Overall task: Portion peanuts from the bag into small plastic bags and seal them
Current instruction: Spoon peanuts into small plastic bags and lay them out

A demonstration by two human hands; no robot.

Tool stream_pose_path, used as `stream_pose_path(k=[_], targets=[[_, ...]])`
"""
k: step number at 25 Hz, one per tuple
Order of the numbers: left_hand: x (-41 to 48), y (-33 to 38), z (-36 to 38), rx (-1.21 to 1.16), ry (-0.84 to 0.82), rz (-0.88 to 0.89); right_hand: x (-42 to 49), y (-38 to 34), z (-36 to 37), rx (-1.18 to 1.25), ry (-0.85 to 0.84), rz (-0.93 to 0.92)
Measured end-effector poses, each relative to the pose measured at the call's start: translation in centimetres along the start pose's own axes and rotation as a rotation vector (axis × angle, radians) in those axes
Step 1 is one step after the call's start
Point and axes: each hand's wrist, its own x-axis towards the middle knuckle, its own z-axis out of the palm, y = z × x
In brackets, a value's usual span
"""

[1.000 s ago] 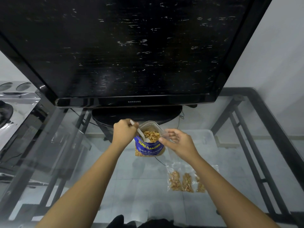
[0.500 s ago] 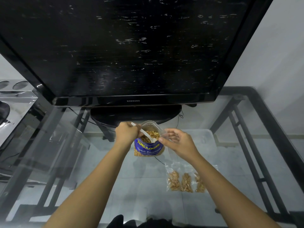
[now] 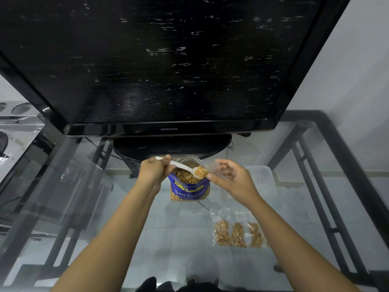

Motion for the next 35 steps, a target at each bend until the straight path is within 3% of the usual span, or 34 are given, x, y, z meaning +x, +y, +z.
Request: stream_pose_path(k=[5, 11, 15, 19, 23, 25, 28, 30, 32, 35], targets=[[0.9, 0.4, -1.9, -0.078, 0.017, -0.018, 0.5, -0.8, -0.6, -0.162, 0.078, -0.087], [1.1, 1.7, -3.4, -0.177, 0.066, -0.025, 1.6, -1.3, 0.7, -0.506, 0.032, -0.24], [-0.4, 3.9, -3.0, -0.146, 0.024, 0.088, 1.9, -2.0, 2.2, -0.489, 0.038, -0.254], [-3.6, 5.1, -1.7, 0.126, -0.07, 0.42, 1.8, -2.6, 3.8, -0.284, 0.122, -0.292], [-8.3, 5.8, -1.1, 0.666, -0.11, 1.092, 1.7, -3.4, 4.7, -0.095, 0.186, -0.315], [-9.2, 6.4, -1.1, 0.675, -0.075, 1.284, 1.7, -3.7, 4.9, -0.007, 0.211, -0.313], [-7.4, 8.0, -1.7, 0.218, -0.003, 0.978, 1.7, -3.4, 4.6, 0.093, 0.229, -0.273], [-5.2, 7.6, -2.1, 0.06, 0.027, 0.757, 1.6, -3.0, 4.1, 0.138, 0.223, -0.246], [-3.2, 5.7, -2.1, 0.138, 0.04, 0.664, 1.3, -2.5, 3.6, 0.173, 0.214, -0.205], [-1.7, 1.8, -2.1, 0.602, -0.099, 0.813, 0.9, -1.3, 2.9, 0.215, 0.199, -0.134]])
